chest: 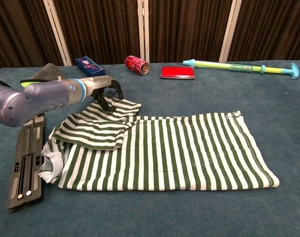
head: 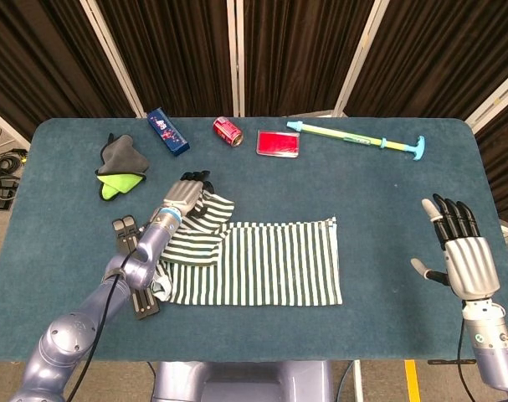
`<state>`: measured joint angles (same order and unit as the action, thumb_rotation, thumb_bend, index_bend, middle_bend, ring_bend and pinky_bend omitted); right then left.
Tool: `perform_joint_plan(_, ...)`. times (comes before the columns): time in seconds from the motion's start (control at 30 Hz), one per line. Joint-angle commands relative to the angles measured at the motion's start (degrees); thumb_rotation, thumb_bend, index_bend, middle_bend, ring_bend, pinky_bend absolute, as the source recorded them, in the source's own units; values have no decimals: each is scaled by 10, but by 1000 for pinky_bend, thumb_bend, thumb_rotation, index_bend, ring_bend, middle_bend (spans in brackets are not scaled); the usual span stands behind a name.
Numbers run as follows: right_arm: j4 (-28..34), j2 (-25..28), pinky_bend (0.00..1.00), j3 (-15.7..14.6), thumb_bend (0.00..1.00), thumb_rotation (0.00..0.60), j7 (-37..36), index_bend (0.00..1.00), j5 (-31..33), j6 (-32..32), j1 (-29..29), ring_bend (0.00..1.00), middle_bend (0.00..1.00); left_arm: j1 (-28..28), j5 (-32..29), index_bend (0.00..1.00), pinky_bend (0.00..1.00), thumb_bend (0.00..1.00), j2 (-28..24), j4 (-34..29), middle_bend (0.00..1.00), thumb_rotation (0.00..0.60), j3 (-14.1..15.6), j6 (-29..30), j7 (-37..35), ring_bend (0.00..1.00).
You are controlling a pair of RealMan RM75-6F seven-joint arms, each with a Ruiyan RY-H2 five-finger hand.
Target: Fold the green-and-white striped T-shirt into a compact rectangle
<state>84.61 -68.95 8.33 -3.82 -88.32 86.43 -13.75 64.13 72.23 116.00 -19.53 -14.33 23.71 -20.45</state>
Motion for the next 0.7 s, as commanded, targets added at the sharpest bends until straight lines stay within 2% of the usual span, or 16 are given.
perform_joint_plan(0.03,1,0,0,0,20,600,0,75,-1,1,0,0,0,-1,-1,540,0,456,-1,-3,0,600,-3,4,-2,0)
perform_joint_plan(0.47,6,4,0,0,20,600,-4,78,-6,7,3,0,0,-8,-4,575,0,459,-11,-20,0,600,-6,16,4,0)
perform_joint_plan(0.7,8,5,0,0,20,600,-5,78,-9,10,3,0,0,-11,-4,605,0,506,-16,-36,0,600,-7,22,11,0)
